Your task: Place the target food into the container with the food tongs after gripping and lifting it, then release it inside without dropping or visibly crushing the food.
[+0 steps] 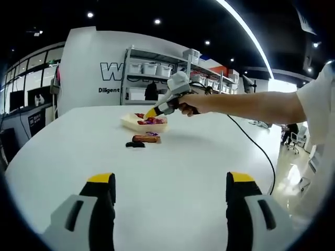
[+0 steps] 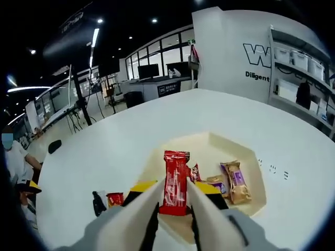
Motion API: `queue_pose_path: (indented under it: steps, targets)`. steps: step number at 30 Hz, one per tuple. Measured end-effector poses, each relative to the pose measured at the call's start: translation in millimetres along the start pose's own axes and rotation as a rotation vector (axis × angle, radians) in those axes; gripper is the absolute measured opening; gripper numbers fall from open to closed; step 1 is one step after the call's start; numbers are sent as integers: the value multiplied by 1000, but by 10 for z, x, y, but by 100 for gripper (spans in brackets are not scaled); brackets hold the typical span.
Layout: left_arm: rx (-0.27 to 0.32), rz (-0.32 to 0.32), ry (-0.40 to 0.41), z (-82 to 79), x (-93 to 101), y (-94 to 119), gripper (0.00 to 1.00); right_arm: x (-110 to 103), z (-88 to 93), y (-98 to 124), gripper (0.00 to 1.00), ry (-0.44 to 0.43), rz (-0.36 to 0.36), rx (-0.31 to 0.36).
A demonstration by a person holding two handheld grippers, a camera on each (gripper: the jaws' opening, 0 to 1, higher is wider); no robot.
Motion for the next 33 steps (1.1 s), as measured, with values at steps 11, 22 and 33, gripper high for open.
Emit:
queue_pose_path:
  steps: [11, 22, 33]
  targets:
    - [-9, -2, 1, 6, -35, -21, 86, 18, 53, -198, 17, 53, 19, -70]
    - [-12, -16, 9, 4, -106, -14, 86, 80, 51, -300, 17, 47, 35, -77]
    - [-22, -27, 22, 58, -177, -15, 86, 188, -13, -330, 18, -17, 28, -23]
Point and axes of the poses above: the point that each gripper's makers call its tool centre point, and the gripper's own axes: y roughly backward along the fingers, x roughly to its right, z roughly out of its underside, the point moved 6 cm from there along y, roughly backward along the fingers, and after that the axes turned 14 degrees about -x, right-handed, at the moved point
